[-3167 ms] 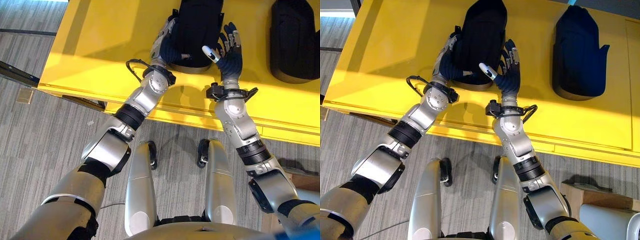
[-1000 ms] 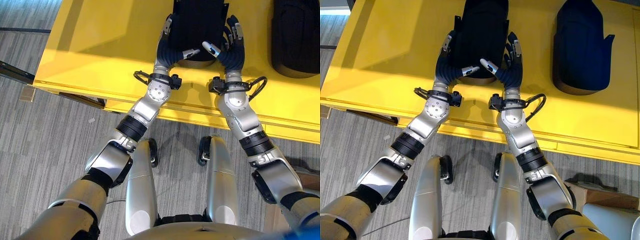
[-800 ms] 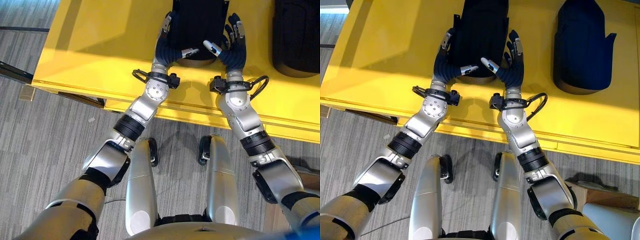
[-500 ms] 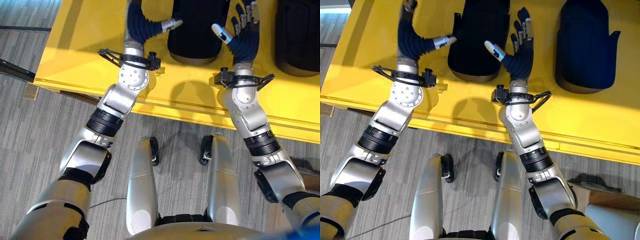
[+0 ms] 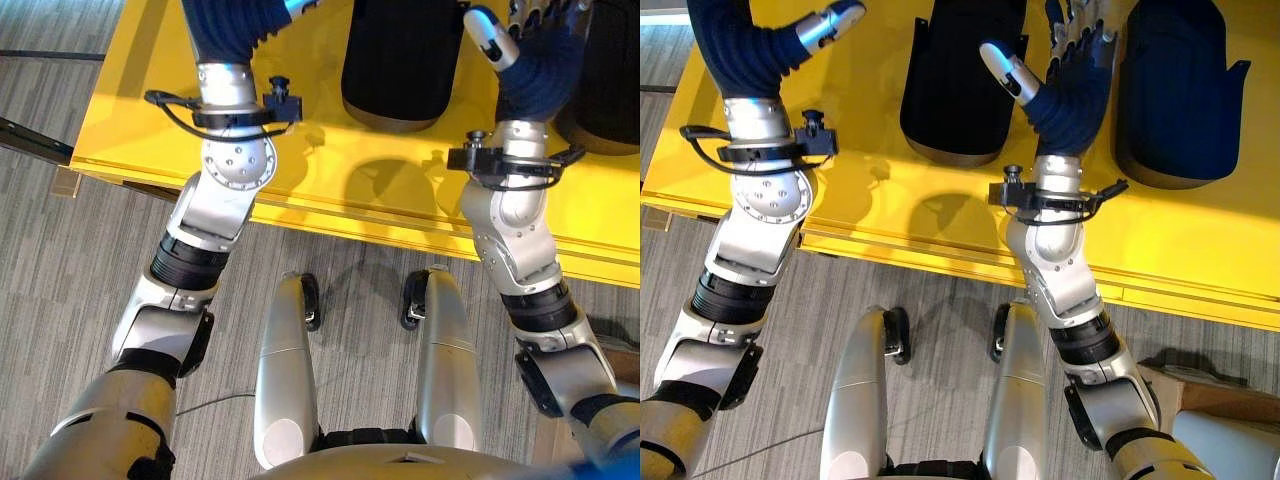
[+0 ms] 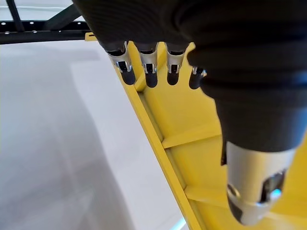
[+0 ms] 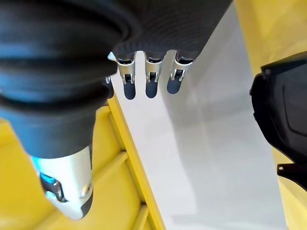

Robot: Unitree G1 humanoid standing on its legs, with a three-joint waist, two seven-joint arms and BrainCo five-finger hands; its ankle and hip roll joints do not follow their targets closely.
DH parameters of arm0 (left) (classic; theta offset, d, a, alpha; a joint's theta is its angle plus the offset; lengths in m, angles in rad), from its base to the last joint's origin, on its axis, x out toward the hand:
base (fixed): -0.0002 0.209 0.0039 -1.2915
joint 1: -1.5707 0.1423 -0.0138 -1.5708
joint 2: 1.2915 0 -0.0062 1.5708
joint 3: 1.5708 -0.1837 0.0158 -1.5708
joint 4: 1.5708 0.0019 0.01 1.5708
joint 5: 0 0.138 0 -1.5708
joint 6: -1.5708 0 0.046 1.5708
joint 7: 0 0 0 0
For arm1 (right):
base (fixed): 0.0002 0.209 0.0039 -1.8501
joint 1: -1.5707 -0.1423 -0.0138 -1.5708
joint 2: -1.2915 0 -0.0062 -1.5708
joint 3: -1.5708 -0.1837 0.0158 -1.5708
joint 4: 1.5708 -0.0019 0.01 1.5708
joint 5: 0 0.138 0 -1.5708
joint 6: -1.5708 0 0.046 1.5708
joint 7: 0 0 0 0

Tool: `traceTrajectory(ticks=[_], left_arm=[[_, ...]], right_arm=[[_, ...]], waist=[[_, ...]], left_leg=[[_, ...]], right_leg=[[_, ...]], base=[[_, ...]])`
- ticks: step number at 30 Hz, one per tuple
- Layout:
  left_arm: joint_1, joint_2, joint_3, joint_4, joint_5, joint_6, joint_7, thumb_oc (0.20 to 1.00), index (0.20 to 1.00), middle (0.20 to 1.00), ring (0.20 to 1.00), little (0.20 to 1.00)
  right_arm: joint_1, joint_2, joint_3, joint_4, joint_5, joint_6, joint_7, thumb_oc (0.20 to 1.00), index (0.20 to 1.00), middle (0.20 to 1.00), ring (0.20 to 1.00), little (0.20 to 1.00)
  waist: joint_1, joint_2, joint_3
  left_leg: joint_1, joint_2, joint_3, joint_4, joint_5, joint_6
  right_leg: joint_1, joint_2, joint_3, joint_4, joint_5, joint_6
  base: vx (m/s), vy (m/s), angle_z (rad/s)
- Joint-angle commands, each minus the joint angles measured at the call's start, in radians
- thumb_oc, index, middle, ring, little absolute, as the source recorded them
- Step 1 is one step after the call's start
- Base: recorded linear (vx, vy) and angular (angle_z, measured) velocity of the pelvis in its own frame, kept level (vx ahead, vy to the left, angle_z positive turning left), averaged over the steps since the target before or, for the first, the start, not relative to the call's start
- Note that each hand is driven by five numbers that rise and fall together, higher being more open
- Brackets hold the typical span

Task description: Move parts from the plastic box to the shelf.

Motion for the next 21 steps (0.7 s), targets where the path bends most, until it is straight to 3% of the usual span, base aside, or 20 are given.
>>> traceTrajectory(ticks=[1, 5, 6, 9, 12, 17, 18, 21], left_arm=[[0.136, -0.019, 0.067, -0.052, -0.206, -0.096, -0.078, 1.0, 1.0, 1.0, 1.0, 1.0], [0.371, -0.051, 0.101, -0.056, -0.429, -0.091, -0.216, 1.0, 1.0, 1.0, 1.0, 1.0], [0.374, -0.051, 0.102, -0.057, -0.43, -0.09, -0.217, 1.0, 1.0, 1.0, 1.0, 1.0], [0.589, -0.066, 0.132, -0.046, -0.553, -0.069, -0.352, 1.0, 1.0, 1.0, 1.0, 1.0], [0.651, -0.075, 0.129, -0.033, -0.601, -0.055, -0.4, 1.0, 1.0, 1.0, 1.0, 1.0], [0.805, -0.057, 0.146, -0.034, -0.608, -0.039, -0.492, 1.0, 1.0, 1.0, 1.0, 1.0], [0.844, -0.08, 0.144, -0.005, -0.649, -0.035, -0.515, 1.0, 1.0, 1.0, 1.0, 1.0], [0.906, -0.109, 0.136, 0.013, -0.657, -0.021, -0.542, 1.0, 1.0, 1.0, 1.0, 1.0]], right_arm=[[0.133, 0.017, -0.061, -0.093, -0.021, -0.064, 0.061, 1.0, 1.0, 1.0, 1.0, 1.0], [0.314, -0.019, -0.118, -0.107, -0.015, -0.032, 0.134, 1.0, 1.0, 1.0, 1.0, 1.0], [0.317, -0.019, -0.117, -0.108, -0.015, -0.032, 0.134, 1.0, 1.0, 1.0, 1.0, 1.0], [0.489, -0.053, -0.19, -0.086, -0.027, 0.004, 0.228, 1.0, 1.0, 1.0, 1.0, 1.0], [0.552, -0.053, -0.21, -0.072, 0.003, 0.007, 0.266, 1.0, 1.0, 1.0, 1.0, 1.0], [0.717, -0.094, -0.259, -0.039, -0.006, 0.023, 0.36, 1.0, 1.0, 1.0, 1.0, 1.0], [0.764, -0.11, -0.265, -0.01, -0.064, 0.033, 0.373, 1.0, 1.0, 1.0, 1.0, 1.0], [0.828, -0.077, -0.267, 0.081, -0.061, 0.058, 0.376, 1.0, 1.0, 1.0, 1.0, 1.0]], waist=[[0.003, -0.003, -0.056], [-0.001, -0.012, -0.072], [-0.001, -0.012, -0.072], [-0.003, -0.018, -0.103], [-0.004, -0.018, -0.118], [-0.005, -0.002, -0.17], [-0.004, 0.005, -0.195], [-0.006, 0.018, -0.235]], left_leg=[[0.044, 0.013, 0.002, -0.035, -0.037, 0.007], [0.112, 0.024, 0.007, -0.09, -0.029, 0.003], [0.116, 0.024, 0.007, -0.093, -0.028, 0.003], [0.232, 0.028, 0.011, -0.193, -0.002, -0.007], [0.287, 0.03, 0.011, -0.251, 0.017, -0.01], [0.473, 0.054, 0.042, -0.466, 0.106, -0.026], [0.552, 0.061, 0.056, -0.561, 0.14, -0.021], [0.666, 0.061, 0.078, -0.722, 0.209, -0.014]], right_leg=[[0.055, -0.009, 0.008, -0.124, 0.134, 0.056], [0.111, -0.008, 0.005, -0.167, 0.147, 0.06], [0.115, -0.008, 0.004, -0.17, 0.148, 0.06], [0.231, -0.002, -0.008, -0.267, 0.173, 0.064], [0.29, 0.0, -0.015, -0.326, 0.189, 0.061], [0.461, 0.03, -0.042, -0.524, 0.239, 0.052], [0.522, 0.049, -0.051, -0.599, 0.256, 0.053], [0.609, 0.086, -0.053, -0.716, 0.285, 0.053]], base=[[-0.01, 0.01, -0.05], [0.02, 0.004, -0.07], [0.06, -0.003, -0.08], [0.07, -0.013, -0.08], [0.06, -0.029, -0.04], [0.07, -0.064, -0.09], [0.12, -0.096, -0.18], [0.09, -0.094, -0.34]])
